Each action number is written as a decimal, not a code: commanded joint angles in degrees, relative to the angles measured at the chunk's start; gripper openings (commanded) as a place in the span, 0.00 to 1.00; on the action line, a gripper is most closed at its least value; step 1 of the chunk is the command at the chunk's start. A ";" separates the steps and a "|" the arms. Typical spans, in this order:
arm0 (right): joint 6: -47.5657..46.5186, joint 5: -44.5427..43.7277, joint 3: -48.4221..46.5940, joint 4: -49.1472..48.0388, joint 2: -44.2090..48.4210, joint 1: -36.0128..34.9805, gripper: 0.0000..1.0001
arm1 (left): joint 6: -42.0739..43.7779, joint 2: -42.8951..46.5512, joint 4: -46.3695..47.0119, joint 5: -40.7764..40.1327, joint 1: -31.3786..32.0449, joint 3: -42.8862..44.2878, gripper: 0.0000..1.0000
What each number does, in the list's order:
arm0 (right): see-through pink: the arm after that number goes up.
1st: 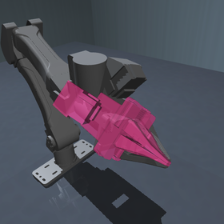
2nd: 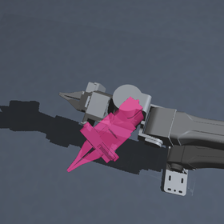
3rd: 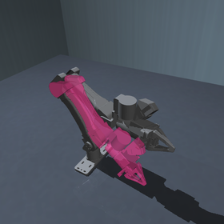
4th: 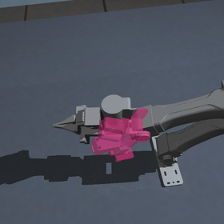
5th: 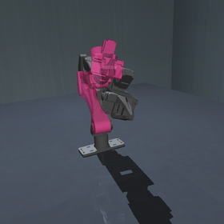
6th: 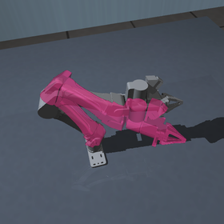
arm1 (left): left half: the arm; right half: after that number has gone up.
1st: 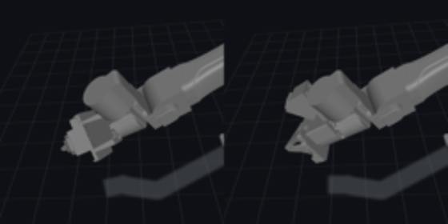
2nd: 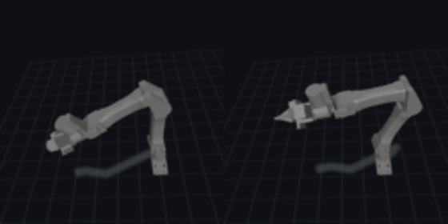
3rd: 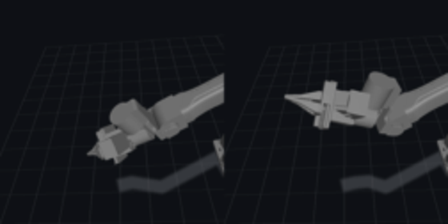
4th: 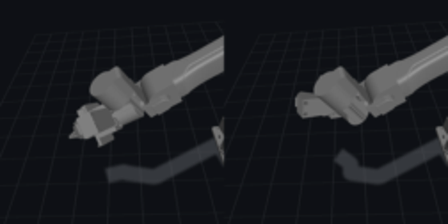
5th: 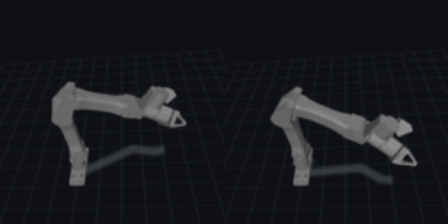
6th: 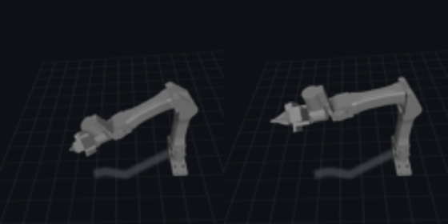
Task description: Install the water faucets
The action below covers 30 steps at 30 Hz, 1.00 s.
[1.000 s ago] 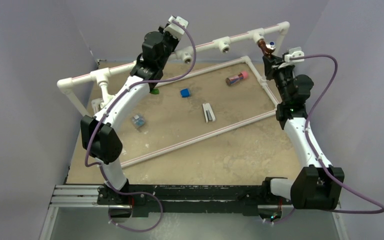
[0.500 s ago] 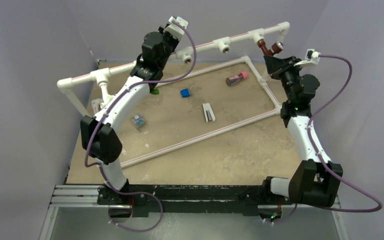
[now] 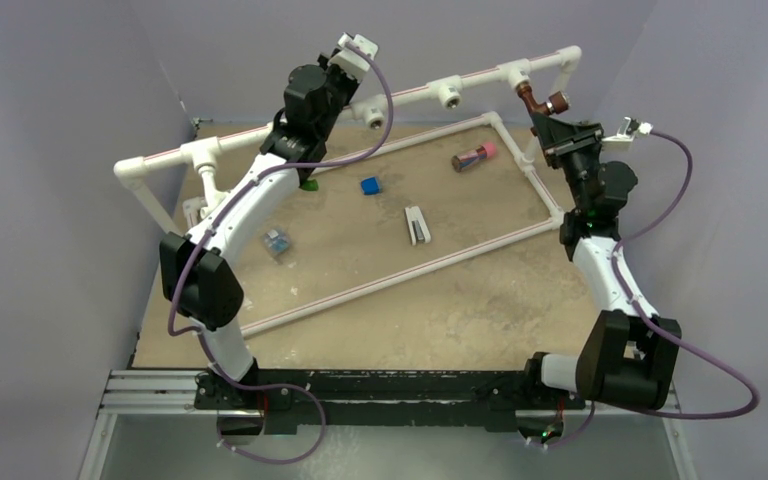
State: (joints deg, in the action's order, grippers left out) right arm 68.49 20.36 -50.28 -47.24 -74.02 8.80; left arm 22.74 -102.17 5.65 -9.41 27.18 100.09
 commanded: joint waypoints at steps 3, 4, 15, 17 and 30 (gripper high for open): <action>16.43 3.13 2.35 -4.66 -0.22 -0.74 0.00 | -2.66 -1.62 -10.36 6.03 4.91 -3.68 0.00; 18.72 3.60 2.85 -5.96 -0.25 -0.70 0.00 | -2.62 -1.53 -10.33 6.07 4.97 -3.68 0.00; 22.89 3.92 2.94 -8.01 0.89 -0.45 0.18 | -2.49 -1.51 -10.35 5.76 5.12 -3.77 0.00; 21.57 3.38 2.45 -6.18 1.59 -0.38 0.27 | -2.50 -1.47 -10.32 5.72 5.24 -3.77 0.00; 13.00 -0.49 -1.12 2.45 3.39 -0.05 0.50 | -2.29 -1.47 -10.33 5.55 5.27 -3.68 0.00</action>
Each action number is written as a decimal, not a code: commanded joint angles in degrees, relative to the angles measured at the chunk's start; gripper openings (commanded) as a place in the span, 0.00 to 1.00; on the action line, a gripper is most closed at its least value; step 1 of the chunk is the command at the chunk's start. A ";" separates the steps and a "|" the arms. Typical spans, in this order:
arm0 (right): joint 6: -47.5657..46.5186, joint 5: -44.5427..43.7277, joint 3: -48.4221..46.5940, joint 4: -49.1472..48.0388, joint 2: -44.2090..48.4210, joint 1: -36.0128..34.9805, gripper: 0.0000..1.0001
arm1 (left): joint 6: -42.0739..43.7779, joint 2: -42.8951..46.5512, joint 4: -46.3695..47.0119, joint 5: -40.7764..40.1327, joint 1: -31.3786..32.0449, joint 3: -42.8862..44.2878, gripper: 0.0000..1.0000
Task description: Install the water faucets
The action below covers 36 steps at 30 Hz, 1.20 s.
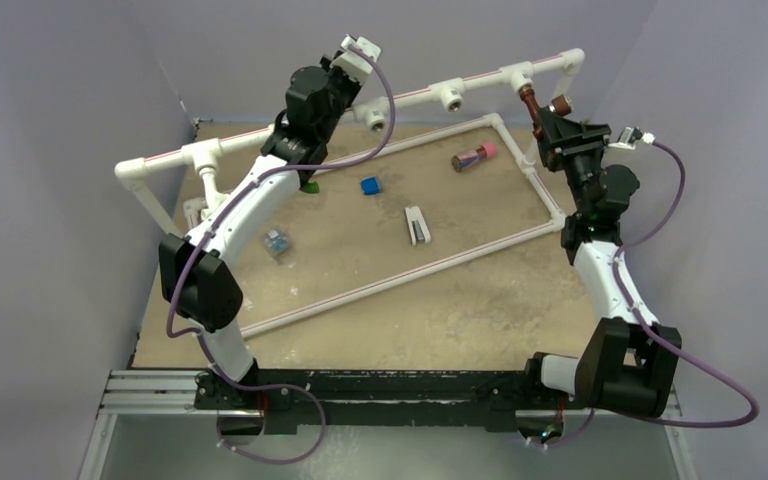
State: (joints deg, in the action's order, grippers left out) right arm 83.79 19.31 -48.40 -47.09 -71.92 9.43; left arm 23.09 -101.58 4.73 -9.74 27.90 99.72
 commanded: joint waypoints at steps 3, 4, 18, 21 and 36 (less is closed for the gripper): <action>-3.10 -0.46 -3.97 3.84 1.07 -0.74 0.51 | -2.64 -2.14 -9.39 5.87 4.58 -3.31 0.00; -3.10 -1.07 -4.11 3.98 1.04 -0.68 0.51 | -2.64 -2.13 -9.45 5.87 4.53 -3.32 0.00; -3.29 -4.84 -6.00 4.86 0.25 -0.56 0.42 | -2.35 -2.30 -9.39 5.68 4.62 -3.39 0.00; -2.58 -5.07 -5.56 4.14 0.21 -0.56 0.32 | -2.31 -2.24 -9.38 5.61 4.67 -3.39 0.00; 9.00 -2.28 0.27 -5.90 -1.60 -0.22 0.00 | -2.13 -2.23 -9.28 5.41 4.69 -3.39 0.00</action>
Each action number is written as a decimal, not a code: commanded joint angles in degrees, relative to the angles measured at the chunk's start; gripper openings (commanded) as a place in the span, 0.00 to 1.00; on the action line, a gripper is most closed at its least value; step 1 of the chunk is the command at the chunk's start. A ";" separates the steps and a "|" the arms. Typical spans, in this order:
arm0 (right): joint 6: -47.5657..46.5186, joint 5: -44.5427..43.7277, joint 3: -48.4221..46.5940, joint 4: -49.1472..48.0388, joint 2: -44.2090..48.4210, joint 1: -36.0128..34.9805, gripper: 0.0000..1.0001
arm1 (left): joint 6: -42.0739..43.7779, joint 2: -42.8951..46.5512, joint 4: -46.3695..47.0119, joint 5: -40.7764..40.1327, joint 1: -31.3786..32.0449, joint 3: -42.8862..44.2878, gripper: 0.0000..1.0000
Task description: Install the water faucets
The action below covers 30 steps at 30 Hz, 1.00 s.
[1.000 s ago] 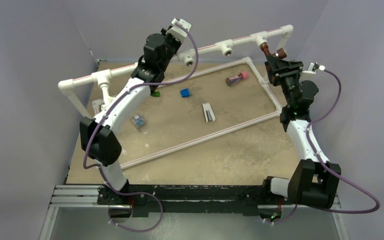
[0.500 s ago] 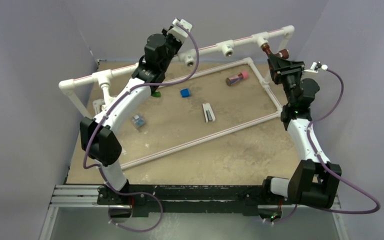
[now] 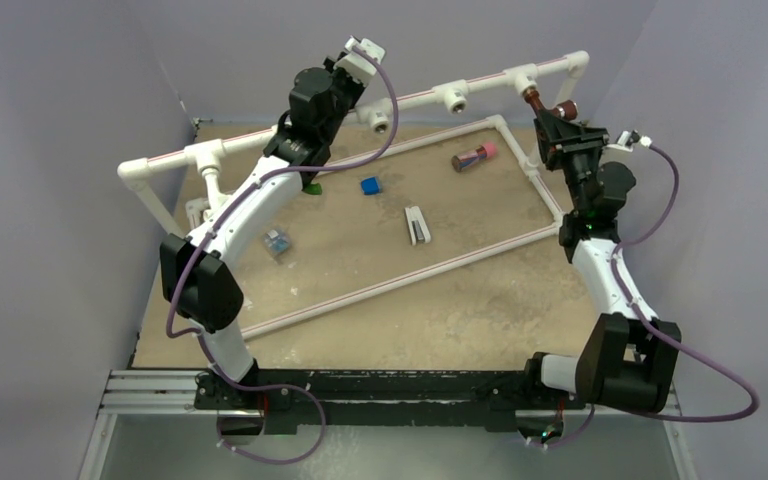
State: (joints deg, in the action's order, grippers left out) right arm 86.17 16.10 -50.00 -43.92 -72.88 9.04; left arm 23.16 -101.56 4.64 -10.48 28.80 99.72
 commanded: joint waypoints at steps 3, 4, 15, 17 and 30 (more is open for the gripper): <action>10.44 1.30 3.97 -13.40 -1.35 0.19 0.00 | -2.20 -2.26 -9.16 6.25 3.74 -3.39 0.00; 11.21 1.30 4.32 -14.35 -1.46 0.17 0.00 | -2.23 -2.24 -9.21 6.26 3.79 -3.39 0.00; 9.16 1.39 3.11 -10.04 0.00 0.19 0.38 | -2.26 -2.19 -9.28 6.35 3.81 -3.31 0.00; 8.29 1.85 3.25 -9.99 0.15 0.19 0.43 | -2.24 -2.24 -9.27 6.27 3.87 -3.31 0.00; -1.37 3.95 1.90 -5.05 2.03 0.57 0.62 | -1.98 -1.91 -9.12 6.01 3.92 -3.39 0.00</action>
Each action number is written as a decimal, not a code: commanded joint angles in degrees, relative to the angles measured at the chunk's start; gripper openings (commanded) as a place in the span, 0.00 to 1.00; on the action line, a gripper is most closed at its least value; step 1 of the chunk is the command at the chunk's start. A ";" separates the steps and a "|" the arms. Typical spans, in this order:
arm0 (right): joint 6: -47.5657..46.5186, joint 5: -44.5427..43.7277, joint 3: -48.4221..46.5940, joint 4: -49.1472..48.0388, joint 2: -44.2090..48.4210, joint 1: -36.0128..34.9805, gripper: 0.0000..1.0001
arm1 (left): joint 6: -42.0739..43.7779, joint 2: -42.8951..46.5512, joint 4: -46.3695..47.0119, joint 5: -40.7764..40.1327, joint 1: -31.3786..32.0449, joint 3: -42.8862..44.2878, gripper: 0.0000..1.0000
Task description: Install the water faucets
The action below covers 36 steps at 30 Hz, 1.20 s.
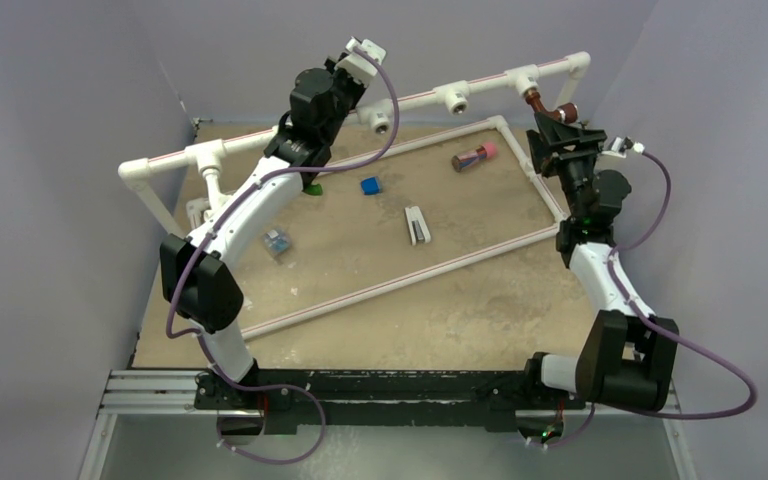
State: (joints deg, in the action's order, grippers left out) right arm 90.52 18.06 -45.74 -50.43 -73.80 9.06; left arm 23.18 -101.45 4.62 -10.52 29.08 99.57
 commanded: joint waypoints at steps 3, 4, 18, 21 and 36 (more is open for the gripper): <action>-9.83 3.42 -3.44 4.41 4.22 1.24 0.65 | -2.00 -1.99 -9.09 5.96 3.64 -3.30 0.00; -11.09 3.90 -3.55 4.76 4.75 1.59 0.66 | -2.02 -2.00 -9.09 5.95 3.62 -3.33 0.00; -32.52 12.44 -5.60 23.80 12.60 6.37 0.73 | -2.32 -2.03 -8.93 6.27 3.65 -3.50 0.00; -42.33 7.46 -8.52 32.75 15.05 6.59 0.73 | -2.47 -2.21 -8.95 6.39 3.69 -3.59 0.00; -97.79 -5.47 -8.83 36.73 21.72 -1.97 0.71 | -3.44 -1.63 -8.60 7.73 3.57 -3.86 0.00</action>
State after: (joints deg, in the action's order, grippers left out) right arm 15.03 18.87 -53.74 -15.25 -52.47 11.42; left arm 23.16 -101.32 4.67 -10.48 29.08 99.37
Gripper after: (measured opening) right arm 0.710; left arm 0.002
